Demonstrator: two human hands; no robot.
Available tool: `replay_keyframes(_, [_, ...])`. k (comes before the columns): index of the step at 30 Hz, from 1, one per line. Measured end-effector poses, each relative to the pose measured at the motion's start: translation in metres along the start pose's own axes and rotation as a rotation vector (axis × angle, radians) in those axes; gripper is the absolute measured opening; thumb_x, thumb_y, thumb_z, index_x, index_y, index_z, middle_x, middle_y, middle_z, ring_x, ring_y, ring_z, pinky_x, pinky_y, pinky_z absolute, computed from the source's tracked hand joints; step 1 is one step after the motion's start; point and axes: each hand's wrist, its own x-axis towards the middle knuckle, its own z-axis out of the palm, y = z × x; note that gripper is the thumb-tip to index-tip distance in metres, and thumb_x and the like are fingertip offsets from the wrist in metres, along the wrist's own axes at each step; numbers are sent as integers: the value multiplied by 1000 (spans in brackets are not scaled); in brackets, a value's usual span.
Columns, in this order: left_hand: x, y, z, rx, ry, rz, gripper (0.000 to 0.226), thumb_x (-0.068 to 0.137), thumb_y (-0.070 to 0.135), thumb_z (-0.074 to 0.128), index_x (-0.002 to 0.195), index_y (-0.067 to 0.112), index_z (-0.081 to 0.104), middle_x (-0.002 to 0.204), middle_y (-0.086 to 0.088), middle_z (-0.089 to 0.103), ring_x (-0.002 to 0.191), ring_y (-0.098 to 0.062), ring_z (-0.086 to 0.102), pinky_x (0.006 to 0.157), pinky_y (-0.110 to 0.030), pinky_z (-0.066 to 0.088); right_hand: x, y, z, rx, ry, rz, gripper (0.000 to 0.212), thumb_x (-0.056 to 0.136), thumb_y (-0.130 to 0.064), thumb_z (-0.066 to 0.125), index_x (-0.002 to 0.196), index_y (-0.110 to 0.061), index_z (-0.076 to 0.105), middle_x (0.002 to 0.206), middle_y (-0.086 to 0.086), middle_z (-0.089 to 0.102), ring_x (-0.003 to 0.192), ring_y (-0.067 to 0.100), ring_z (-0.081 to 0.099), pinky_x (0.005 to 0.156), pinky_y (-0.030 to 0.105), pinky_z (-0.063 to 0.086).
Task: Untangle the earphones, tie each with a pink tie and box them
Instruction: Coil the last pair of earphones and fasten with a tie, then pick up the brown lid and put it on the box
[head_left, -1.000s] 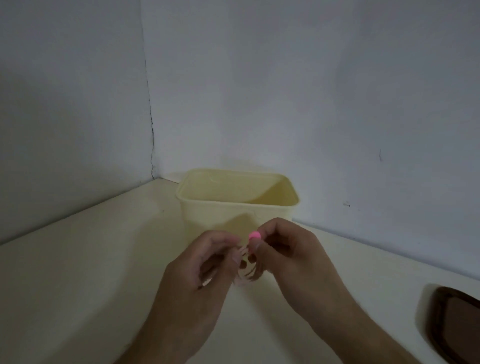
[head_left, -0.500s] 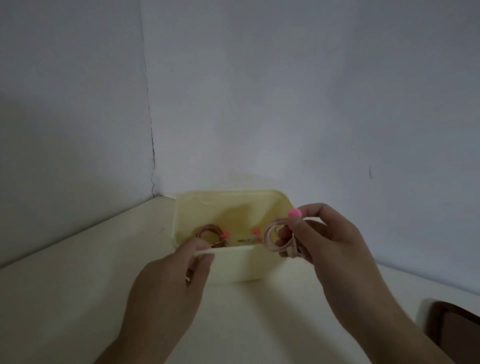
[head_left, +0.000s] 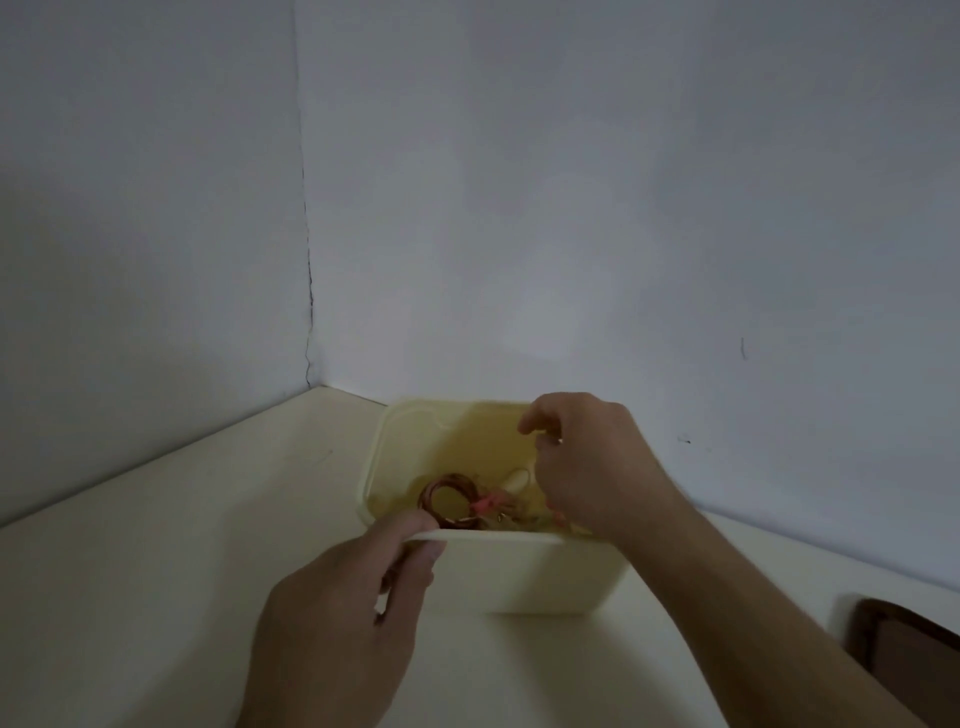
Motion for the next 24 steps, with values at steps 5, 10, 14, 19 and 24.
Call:
replay_keyframes(5, [4,-6,5,-5,23,-27,12,96,51,62,105,56,56,77,29,69,66,5,66,57,-28,54,-31,11,-15,191,253,-38,34,98,-1,55,98,-30,74,104,-20,71,93,-8,62,73,-2,41])
replay_keyframes(10, [12,0,7,-55,-6,-60,21,93,43,63,102,60,56,77,18,74,71,-3,71,72,-32,56,-70,26,-29,168,393,-54,25,92,-3,60,99,-26,67,101,-17,66,94,1,61,78,9,44])
replay_keyframes(14, [10,6,14,-116,-101,-73,44,95,25,69,122,56,52,88,13,73,77,-8,70,77,-37,56,-109,64,-36,-41,140,70,19,93,-12,56,104,-26,62,103,-12,62,96,9,59,85,29,53])
replay_keyframes(19, [-10,26,16,-171,-116,-95,40,94,19,68,127,36,52,84,9,74,73,-8,68,75,-50,58,-155,119,-63,-547,-68,388,18,103,-35,55,94,-21,49,97,-2,53,90,25,59,72,36,48])
replay_keyframes(24, [-32,48,26,-189,-250,-72,31,92,15,67,107,40,58,85,16,70,67,-10,67,68,-41,55,-174,138,-64,-686,-198,443,12,98,-16,53,104,-20,63,111,4,67,102,28,69,73,34,45])
